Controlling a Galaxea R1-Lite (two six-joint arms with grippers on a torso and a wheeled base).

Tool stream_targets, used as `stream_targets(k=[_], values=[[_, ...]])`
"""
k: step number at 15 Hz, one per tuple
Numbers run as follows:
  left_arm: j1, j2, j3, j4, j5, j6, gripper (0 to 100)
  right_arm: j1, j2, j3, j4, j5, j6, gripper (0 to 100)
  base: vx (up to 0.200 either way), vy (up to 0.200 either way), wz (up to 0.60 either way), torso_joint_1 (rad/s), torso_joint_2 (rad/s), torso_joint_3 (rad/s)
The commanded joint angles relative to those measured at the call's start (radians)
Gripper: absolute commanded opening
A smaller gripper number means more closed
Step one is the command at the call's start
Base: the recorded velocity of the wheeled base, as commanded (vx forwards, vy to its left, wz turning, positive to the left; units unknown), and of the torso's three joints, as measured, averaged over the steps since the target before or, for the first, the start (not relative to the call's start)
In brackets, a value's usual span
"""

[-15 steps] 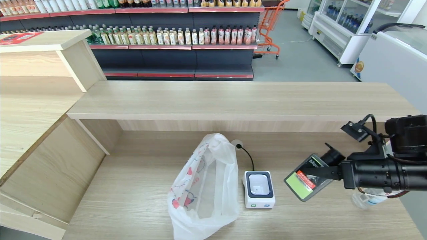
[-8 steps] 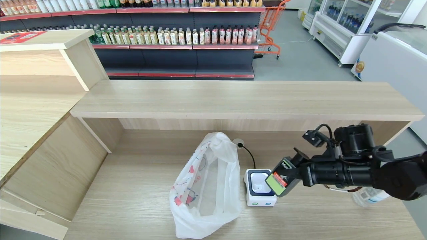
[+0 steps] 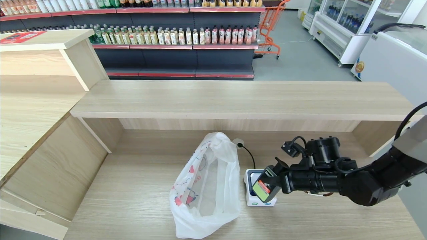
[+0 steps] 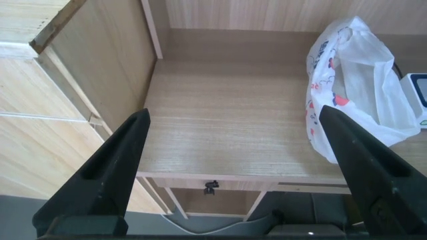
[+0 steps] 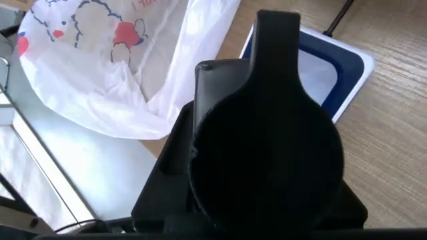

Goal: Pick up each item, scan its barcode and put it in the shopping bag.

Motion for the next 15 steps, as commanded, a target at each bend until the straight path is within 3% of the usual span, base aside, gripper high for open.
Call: stream_targets(k=[1,11,15], values=[[0.001,0.0,0.0,0.0,0.0,0.0,100,0.011,0.067,-0.036,-0.007,-0.015,0.0,0,0.0,0.0,0.0,0.0,0.0,0.0],[0.001,0.0,0.0,0.0,0.0,0.0,100,0.033,0.102,-0.106,-0.007,-0.022,0.009,0,0.0,0.0,0.0,0.0,0.0,0.0],[0.001,0.0,0.0,0.0,0.0,0.0,100,0.046,-0.093,-0.158,0.056,-0.025,0.136,0,0.0,0.0,0.0,0.0,0.0,0.0]])
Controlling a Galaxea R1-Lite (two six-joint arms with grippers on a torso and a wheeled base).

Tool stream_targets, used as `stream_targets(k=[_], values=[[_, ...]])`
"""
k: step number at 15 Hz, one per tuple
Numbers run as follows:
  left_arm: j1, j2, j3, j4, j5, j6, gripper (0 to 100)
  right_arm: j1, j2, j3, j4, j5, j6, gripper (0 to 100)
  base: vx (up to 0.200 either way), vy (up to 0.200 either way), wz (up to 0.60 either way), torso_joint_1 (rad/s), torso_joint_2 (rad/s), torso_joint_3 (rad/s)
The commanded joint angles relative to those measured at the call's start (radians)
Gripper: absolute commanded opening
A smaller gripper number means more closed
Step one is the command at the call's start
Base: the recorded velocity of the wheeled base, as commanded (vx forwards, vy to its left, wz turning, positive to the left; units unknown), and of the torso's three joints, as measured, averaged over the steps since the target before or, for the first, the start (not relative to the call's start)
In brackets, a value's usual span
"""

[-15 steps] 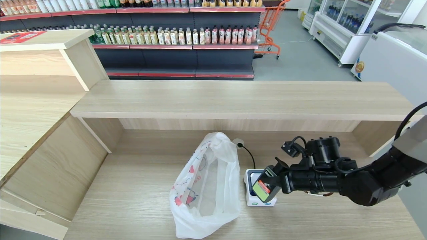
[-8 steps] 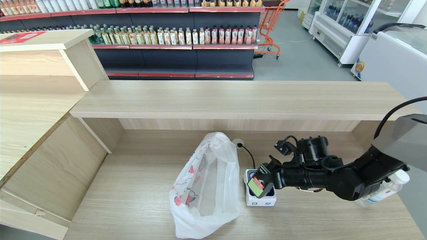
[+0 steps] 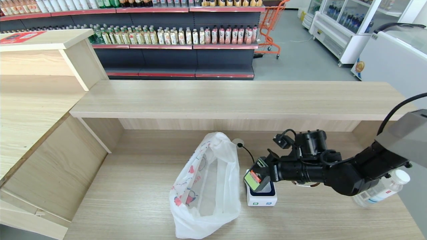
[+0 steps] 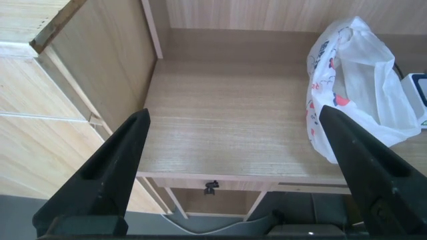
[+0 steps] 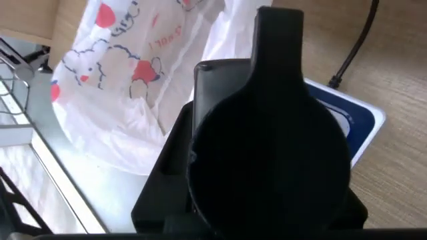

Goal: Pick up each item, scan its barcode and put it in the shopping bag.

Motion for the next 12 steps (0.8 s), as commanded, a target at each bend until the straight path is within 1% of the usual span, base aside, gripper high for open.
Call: stream_targets(k=[1,2,3,4,5,8,10,12], values=[[0.0,0.0,0.0,0.0,0.0,0.0,100,-0.003,-0.214,-0.024,0.11,-0.001,-0.025,0,0.0,0.0,0.0,0.0,0.0,0.0],[0.0,0.0,0.0,0.0,0.0,0.0,100,-0.025,-0.284,-0.017,0.205,-0.023,-0.142,0,0.0,0.0,0.0,0.0,0.0,0.0],[0.0,0.0,0.0,0.0,0.0,0.0,100,-0.042,-0.336,-0.002,0.264,-0.106,-0.267,0,0.0,0.0,0.0,0.0,0.0,0.0],[0.0,0.0,0.0,0.0,0.0,0.0,100,-0.046,-0.358,0.016,0.259,-0.163,-0.338,0,0.0,0.0,0.0,0.0,0.0,0.0],[0.0,0.0,0.0,0.0,0.0,0.0,100,-0.054,-0.376,0.038,0.222,-0.17,-0.379,0,0.0,0.0,0.0,0.0,0.0,0.0],[0.0,0.0,0.0,0.0,0.0,0.0,100,-0.032,-0.408,0.098,0.156,-0.161,-0.376,0,0.0,0.0,0.0,0.0,0.0,0.0],[0.0,0.001,0.0,0.0,-0.002,0.001,100,-0.029,-0.427,0.15,0.15,-0.12,-0.375,0,0.0,0.0,0.0,0.0,0.0,0.0],[0.0,0.0,0.0,0.0,0.0,0.003,100,-0.031,-0.427,0.164,0.15,-0.09,-0.375,0,0.0,0.0,0.0,0.0,0.0,0.0]])
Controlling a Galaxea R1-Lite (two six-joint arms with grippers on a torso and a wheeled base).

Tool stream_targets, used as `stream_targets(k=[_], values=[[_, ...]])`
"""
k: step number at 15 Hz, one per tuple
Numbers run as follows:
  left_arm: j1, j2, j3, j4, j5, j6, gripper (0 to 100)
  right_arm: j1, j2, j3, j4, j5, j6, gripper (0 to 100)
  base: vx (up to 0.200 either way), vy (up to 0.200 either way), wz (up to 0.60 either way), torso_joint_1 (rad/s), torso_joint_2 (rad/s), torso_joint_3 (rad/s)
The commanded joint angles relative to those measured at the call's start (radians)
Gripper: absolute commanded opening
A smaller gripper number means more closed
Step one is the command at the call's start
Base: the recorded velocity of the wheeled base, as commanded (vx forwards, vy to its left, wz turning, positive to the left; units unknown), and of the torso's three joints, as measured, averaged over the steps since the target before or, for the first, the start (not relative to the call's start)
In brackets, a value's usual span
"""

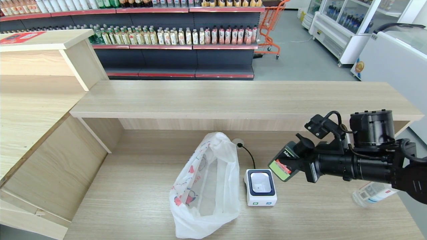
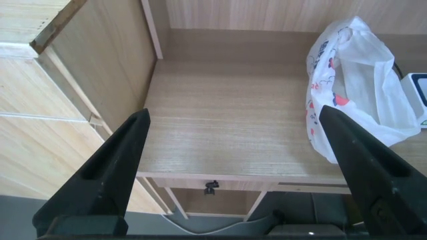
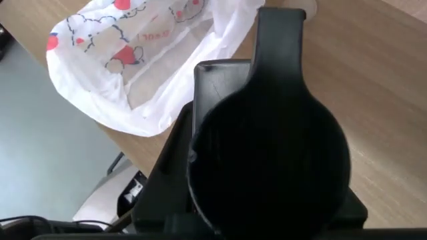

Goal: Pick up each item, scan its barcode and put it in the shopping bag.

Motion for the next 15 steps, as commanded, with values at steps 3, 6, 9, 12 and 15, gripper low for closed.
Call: stream_targets(k=[3,6,9,12,15], values=[[0.0,0.0,0.0,0.0,0.0,0.0,100,0.001,0.021,0.0,-0.004,0.05,0.0,0,0.0,0.133,0.0,0.003,0.0,0.0],[0.0,0.0,0.0,0.0,0.0,0.0,100,0.017,0.051,-0.007,-0.042,0.083,0.0,0,0.0,0.2,0.0,0.001,0.0,0.004],[0.0,0.0,0.0,0.0,0.0,-0.002,100,0.064,0.123,-0.038,-0.061,0.1,0.003,0,0.0,0.0,0.0,0.0,0.0,0.0],[0.002,0.0,0.0,0.0,0.0,-0.002,100,0.103,0.216,-0.067,-0.064,0.097,-0.003,0,0.0,0.0,0.0,0.0,0.0,0.0],[0.0,0.0,0.0,0.0,0.0,-0.002,100,0.144,0.316,-0.101,-0.134,0.086,-0.008,0,0.0,0.0,0.0,0.0,0.0,0.0]])
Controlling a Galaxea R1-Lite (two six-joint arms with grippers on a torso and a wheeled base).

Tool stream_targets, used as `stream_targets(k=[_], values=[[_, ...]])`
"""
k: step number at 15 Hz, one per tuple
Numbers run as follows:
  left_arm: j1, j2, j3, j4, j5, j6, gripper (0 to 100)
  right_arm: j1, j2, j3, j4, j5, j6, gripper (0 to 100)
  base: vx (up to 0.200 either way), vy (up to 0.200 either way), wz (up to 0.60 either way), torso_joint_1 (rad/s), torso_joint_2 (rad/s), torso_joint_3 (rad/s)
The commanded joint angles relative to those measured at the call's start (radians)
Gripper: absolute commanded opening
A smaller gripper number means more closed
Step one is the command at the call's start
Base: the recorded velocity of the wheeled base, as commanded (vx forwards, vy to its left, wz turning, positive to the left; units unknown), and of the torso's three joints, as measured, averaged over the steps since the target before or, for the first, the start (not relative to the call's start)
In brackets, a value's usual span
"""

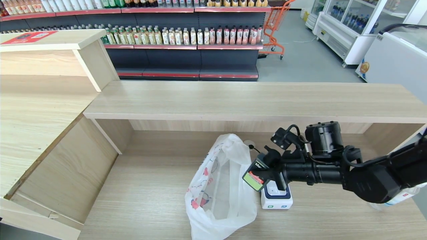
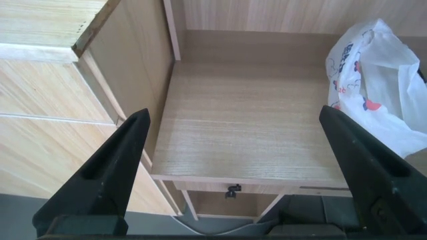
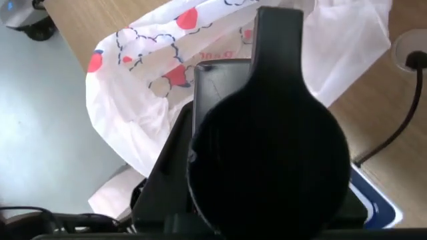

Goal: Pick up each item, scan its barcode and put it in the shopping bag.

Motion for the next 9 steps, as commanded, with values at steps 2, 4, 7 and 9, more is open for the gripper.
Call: stream_targets(k=[2,4,7,9], values=[[0.0,0.0,0.0,0.0,0.0,0.0,100,0.044,0.204,-0.076,-0.147,-0.035,-0.085,0,0.0,0.0,0.0,0.0,0.0,0.0],[0.0,0.0,0.0,0.0,0.0,0.0,100,0.06,0.291,-0.119,-0.237,-0.058,-0.101,0,0.0,0.0,0.0,0.0,0.0,0.0],[0.0,0.0,0.0,0.0,0.0,0.0,100,0.1,0.385,-0.19,-0.24,-0.07,-0.155,0,0.0,0.0,0.0,0.0,0.0,0.0],[0.0,0.0,0.0,0.0,0.0,0.0,100,0.104,0.445,-0.236,-0.24,-0.068,-0.229,0,0.0,0.0,0.0,0.0,0.0,0.0]])
